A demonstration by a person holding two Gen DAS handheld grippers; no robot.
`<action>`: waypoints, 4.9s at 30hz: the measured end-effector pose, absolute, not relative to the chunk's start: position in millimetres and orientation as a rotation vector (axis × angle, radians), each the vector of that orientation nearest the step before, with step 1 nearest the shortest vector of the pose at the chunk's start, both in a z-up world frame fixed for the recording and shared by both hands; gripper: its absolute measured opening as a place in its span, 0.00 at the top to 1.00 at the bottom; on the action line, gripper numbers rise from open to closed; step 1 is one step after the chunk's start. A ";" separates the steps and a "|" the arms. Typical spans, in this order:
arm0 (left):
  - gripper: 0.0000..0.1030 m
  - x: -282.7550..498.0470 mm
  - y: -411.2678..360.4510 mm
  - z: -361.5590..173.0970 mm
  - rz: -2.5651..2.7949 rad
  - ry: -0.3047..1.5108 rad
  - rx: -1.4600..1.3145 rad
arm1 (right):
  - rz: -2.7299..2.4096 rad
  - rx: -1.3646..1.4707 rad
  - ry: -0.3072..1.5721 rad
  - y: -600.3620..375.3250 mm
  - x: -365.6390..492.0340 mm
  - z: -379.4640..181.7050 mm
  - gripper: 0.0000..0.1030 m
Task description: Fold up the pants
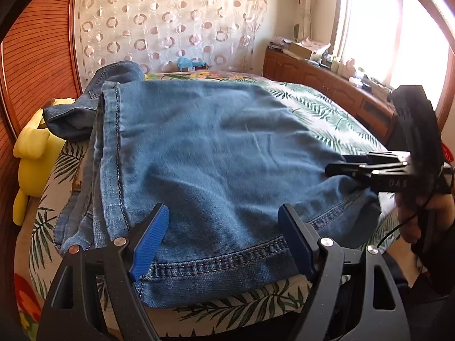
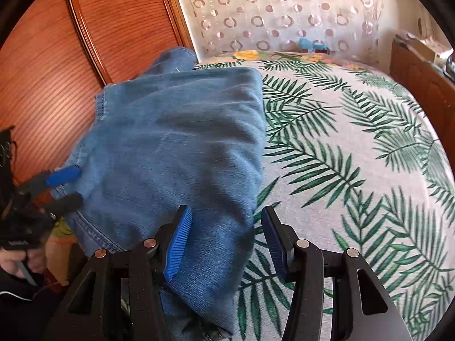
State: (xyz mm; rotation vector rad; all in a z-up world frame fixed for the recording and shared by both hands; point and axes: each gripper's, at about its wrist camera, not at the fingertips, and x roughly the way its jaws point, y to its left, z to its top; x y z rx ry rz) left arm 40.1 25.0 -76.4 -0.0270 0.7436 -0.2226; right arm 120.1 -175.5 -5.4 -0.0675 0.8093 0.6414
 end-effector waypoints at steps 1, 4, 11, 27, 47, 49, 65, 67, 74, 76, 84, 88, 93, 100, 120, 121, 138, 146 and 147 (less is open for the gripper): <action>0.23 39.8 25.4 -77.5 -0.224 0.743 -0.027 | 0.643 -0.062 0.812 -175.3 120.8 -6.7 0.49; 0.23 38.4 25.9 -79.3 -0.228 0.739 -0.022 | 0.650 -0.042 0.818 -175.8 124.9 -12.5 0.49; 0.23 37.0 24.0 -81.5 -0.224 0.733 -0.013 | 0.655 -0.036 0.806 -171.2 125.4 -14.6 0.52; 0.23 15.6 50.5 -79.1 -0.212 0.736 -0.043 | 0.781 -0.045 0.706 -159.0 118.8 17.9 0.91; 0.23 -29.8 161.7 -12.8 0.049 0.543 -0.133 | 1.099 -0.179 0.611 -1.2 136.8 50.6 0.92; 0.23 -32.3 169.4 -11.4 0.067 0.533 -0.150 | 1.129 -0.194 0.642 21.9 147.4 38.9 0.92; 0.23 -25.3 175.5 -13.5 0.052 0.526 -0.194 | 1.140 -0.203 0.757 53.0 187.2 2.1 0.67; 0.23 -20.8 167.8 -13.1 0.024 0.531 -0.198 | 1.099 -0.222 0.680 37.5 178.0 15.9 0.60; 0.23 1.9 136.7 -15.6 -0.057 0.557 -0.170 | 0.927 -0.216 0.607 -9.0 208.5 29.5 0.43; 0.23 8.5 129.4 -21.5 -0.062 0.581 -0.157 | 0.873 -0.236 0.606 -10.5 223.2 21.5 0.42; 0.30 16.5 131.3 -66.9 -0.041 0.714 -0.167 | 0.791 -0.184 0.713 10.7 280.2 -18.4 0.38; 0.32 15.4 130.7 -80.8 -0.045 0.739 -0.173 | 0.806 -0.131 0.778 23.4 302.8 -29.6 0.24; 0.27 17.5 138.0 -87.5 -0.069 0.740 -0.237 | 0.846 -0.037 0.858 28.6 327.6 -43.7 0.17; 0.30 18.0 146.6 -98.9 -0.132 0.722 -0.344 | 0.879 -0.020 0.871 33.0 344.6 -55.7 0.23; 0.81 -5.7 137.6 -57.9 -0.177 0.559 -0.357 | 0.964 -0.066 0.612 10.3 266.5 34.3 0.80; 0.81 -7.1 138.6 -51.6 -0.174 0.539 -0.352 | 0.970 -0.070 0.585 9.2 261.8 44.0 0.80; 0.81 144.5 224.9 15.1 -0.053 0.461 -0.194 | 0.977 -0.046 0.464 80.5 389.0 73.4 0.80; 0.81 199.4 242.9 -50.8 0.044 0.627 -0.179 | 0.906 -0.061 0.763 130.3 495.1 5.6 0.68; 0.81 197.0 245.6 -56.0 0.052 0.629 -0.185 | 0.884 -0.074 0.764 129.0 497.5 -0.2 0.68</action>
